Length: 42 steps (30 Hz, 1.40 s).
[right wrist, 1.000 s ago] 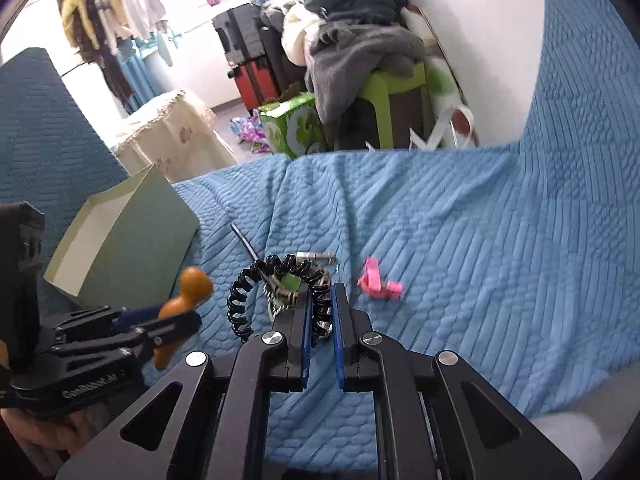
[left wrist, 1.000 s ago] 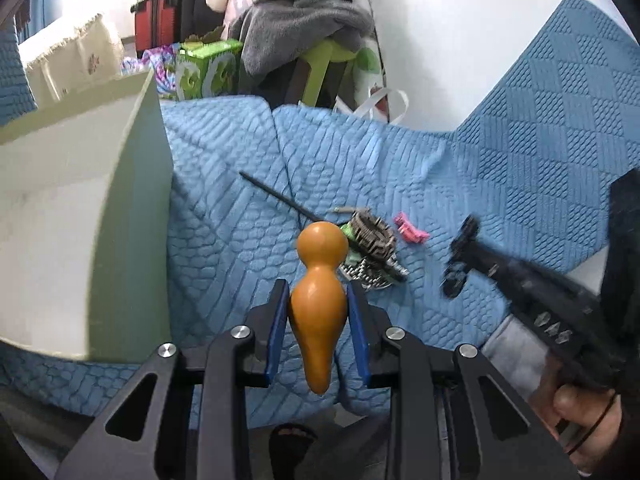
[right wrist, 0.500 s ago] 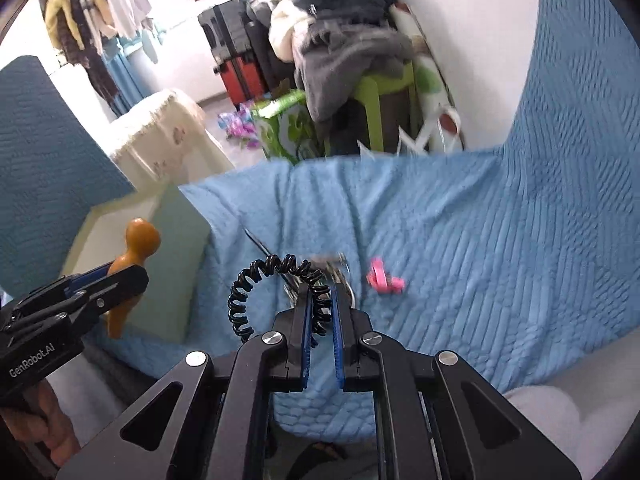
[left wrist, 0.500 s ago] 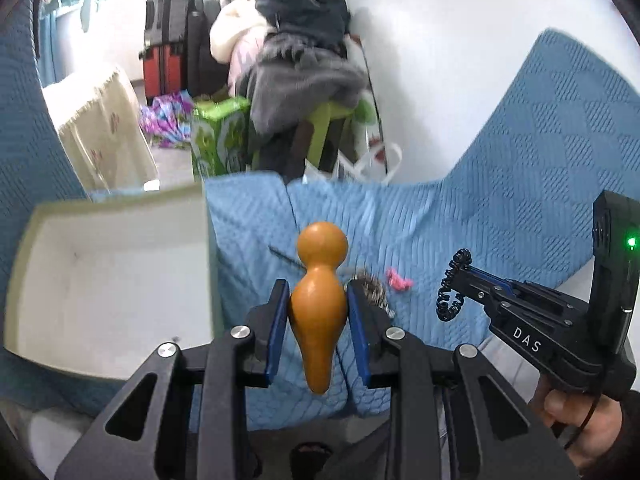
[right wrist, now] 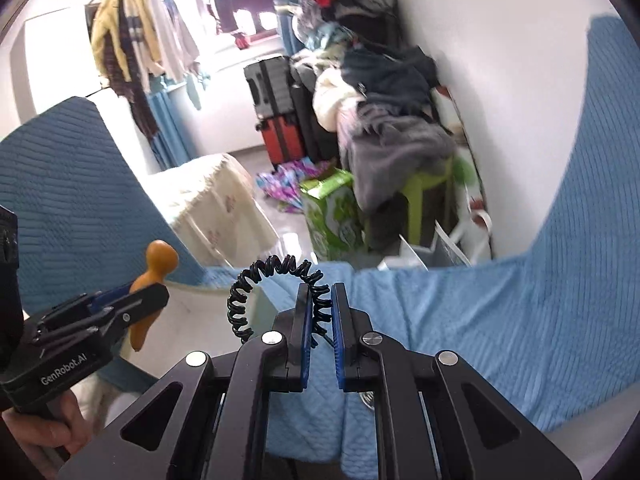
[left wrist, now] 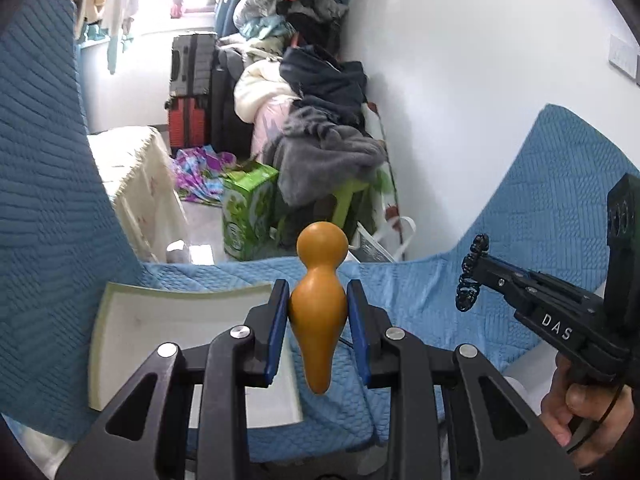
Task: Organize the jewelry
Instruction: 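Carry the figure and the hair tie with both tools over the open box, then open both tools to drop the figure and the hair tie into the box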
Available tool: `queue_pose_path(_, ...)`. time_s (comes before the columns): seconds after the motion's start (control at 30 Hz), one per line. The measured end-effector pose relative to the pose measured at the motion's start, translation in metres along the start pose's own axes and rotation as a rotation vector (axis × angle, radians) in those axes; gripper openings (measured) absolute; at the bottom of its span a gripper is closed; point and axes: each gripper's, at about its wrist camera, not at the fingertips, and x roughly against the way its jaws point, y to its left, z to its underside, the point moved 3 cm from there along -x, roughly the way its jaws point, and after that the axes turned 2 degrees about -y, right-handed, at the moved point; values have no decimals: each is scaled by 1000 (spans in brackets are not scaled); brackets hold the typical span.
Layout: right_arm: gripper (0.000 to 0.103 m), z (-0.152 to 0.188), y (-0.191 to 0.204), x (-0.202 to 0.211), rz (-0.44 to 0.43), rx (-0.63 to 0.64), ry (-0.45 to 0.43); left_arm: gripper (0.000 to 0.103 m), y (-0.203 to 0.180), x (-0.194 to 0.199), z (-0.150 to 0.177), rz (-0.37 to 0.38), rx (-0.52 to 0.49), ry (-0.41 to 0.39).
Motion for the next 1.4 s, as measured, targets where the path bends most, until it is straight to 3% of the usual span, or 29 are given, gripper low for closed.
queue_pose_path(0.23, 8, -2, 43, -32, -33, 35, 34, 30, 46, -3, 7, -40, 60, 15)
queue_pose_path(0.7, 8, 60, 96, -134, -35, 132, 258, 30, 129, -59, 59, -106, 167, 170)
queue_pose_path(1.1, 8, 91, 119, -190, -4, 210, 424, 30, 155, -98, 87, -145, 213, 291)
queue_pose_path(1.4, 8, 95, 117, -200, -6, 180, 465, 30, 157, -107, 92, -123, 235, 325)
